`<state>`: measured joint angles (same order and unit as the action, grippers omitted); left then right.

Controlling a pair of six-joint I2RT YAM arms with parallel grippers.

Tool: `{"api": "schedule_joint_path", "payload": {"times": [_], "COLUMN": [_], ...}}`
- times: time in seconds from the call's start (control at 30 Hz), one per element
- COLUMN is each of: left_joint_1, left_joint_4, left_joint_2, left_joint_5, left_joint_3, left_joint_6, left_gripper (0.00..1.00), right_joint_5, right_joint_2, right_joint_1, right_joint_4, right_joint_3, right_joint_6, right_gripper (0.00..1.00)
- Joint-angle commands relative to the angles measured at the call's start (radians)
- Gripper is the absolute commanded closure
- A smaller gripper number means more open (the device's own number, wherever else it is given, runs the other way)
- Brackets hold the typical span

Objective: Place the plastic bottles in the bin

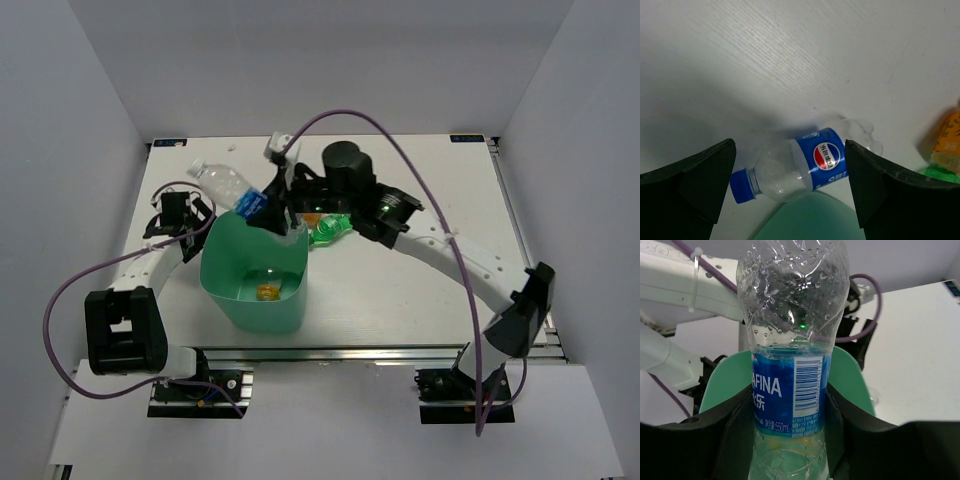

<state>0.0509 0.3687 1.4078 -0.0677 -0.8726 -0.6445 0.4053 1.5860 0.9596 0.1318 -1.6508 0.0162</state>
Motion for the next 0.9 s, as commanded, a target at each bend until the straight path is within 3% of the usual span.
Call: {"api": "schedule_joint_path", "payload": {"times": [0.0, 0.07, 0.1, 0.13, 0.4, 0.63, 0.87], "left_joint_1": [0.000, 0.000, -0.003, -0.008, -0.092, -0.125, -0.128], "left_joint_4": [-0.022, -0.025, -0.022, -0.024, -0.063, -0.111, -0.115], "left_joint_2": [-0.079, -0.084, -0.084, -0.082, -0.090, -0.064, 0.016], "left_joint_5": [0.003, -0.006, -0.007, -0.010, 0.000, 0.010, 0.023], "left_joint_3": [0.037, 0.047, 0.049, 0.047, 0.087, 0.107, 0.087], "left_joint_6": [-0.024, -0.023, -0.017, -0.014, 0.048, 0.104, 0.173], "left_gripper": [0.02, 0.02, 0.02, 0.02, 0.02, 0.02, 0.02], "right_joint_5": [0.101, 0.109, 0.104, 0.101, -0.028, 0.055, 0.098], "right_joint_2": [0.061, 0.097, 0.104, 0.111, 0.065, 0.057, 0.005], "right_joint_1": [0.031, 0.034, 0.034, 0.034, 0.019, -0.077, -0.142], "right_joint_4": [0.077, 0.095, 0.121, 0.132, 0.155, 0.206, 0.167], "right_joint_3": [-0.127, -0.153, -0.165, -0.178, -0.153, -0.162, -0.066], "right_joint_6": [-0.058, -0.061, -0.062, -0.062, -0.064, 0.025, 0.079], "right_gripper": [0.60, 0.42, 0.15, 0.11, 0.11, 0.11, 0.11]}}
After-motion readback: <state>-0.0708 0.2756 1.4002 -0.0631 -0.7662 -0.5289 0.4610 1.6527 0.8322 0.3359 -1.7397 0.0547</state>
